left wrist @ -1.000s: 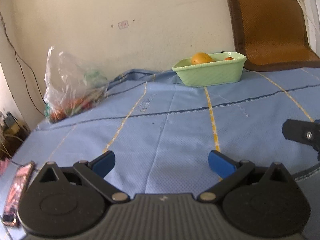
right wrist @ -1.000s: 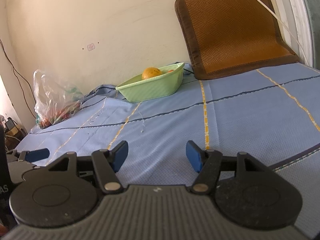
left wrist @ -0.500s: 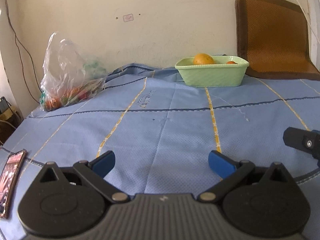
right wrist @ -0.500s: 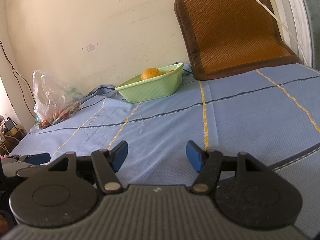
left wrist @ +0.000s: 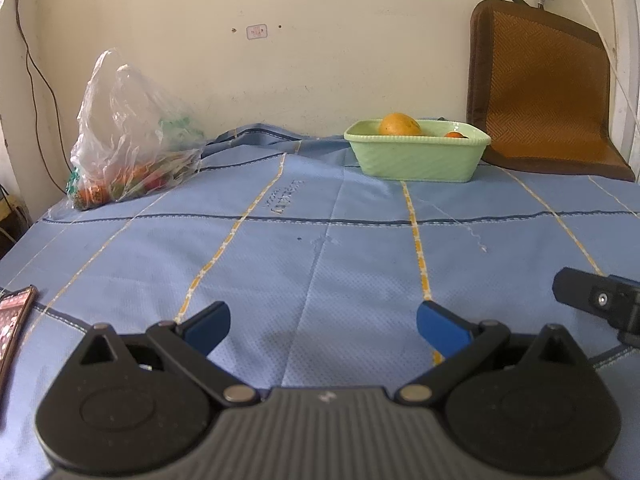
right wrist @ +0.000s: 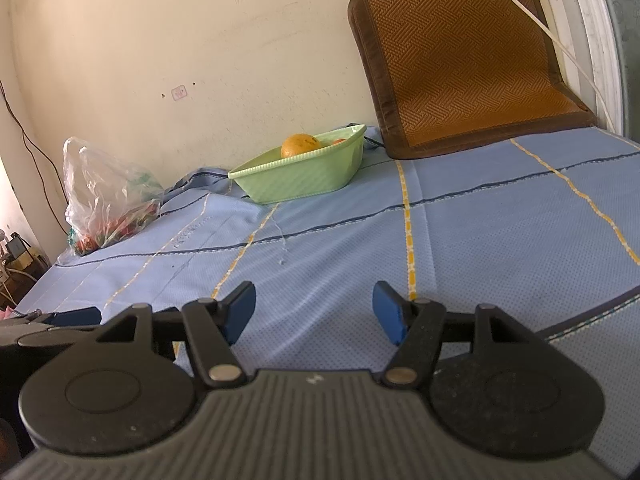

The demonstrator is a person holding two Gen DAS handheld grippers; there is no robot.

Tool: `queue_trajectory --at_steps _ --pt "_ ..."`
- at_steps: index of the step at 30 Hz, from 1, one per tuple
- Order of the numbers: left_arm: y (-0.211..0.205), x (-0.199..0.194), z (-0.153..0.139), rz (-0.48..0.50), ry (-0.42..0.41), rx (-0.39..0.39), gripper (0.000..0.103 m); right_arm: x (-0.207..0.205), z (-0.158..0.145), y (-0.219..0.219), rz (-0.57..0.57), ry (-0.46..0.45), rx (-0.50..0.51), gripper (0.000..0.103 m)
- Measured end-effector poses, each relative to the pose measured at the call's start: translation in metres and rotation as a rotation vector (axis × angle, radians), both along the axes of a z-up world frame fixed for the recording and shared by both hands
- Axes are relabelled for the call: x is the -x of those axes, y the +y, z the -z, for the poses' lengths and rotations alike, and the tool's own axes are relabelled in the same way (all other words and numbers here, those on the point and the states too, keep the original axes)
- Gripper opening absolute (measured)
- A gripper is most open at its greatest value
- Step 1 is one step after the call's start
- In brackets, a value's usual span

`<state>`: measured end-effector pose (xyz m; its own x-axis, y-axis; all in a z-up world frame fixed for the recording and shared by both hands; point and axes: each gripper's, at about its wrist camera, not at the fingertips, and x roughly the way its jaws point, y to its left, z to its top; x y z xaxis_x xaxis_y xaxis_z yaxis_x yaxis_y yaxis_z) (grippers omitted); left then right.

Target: Organize fruits

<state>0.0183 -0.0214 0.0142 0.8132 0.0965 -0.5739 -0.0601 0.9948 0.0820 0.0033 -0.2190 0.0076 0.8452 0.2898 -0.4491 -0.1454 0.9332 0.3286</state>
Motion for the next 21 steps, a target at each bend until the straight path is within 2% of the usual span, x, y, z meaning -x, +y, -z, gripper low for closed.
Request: queue_trajectory --at_steps 21 --pt "-0.0024 -0.0011 0.0004 0.001 0.006 -0.002 0.103 -0.0005 0.0002 0.0003 0.0 0.002 0.001 0.068"
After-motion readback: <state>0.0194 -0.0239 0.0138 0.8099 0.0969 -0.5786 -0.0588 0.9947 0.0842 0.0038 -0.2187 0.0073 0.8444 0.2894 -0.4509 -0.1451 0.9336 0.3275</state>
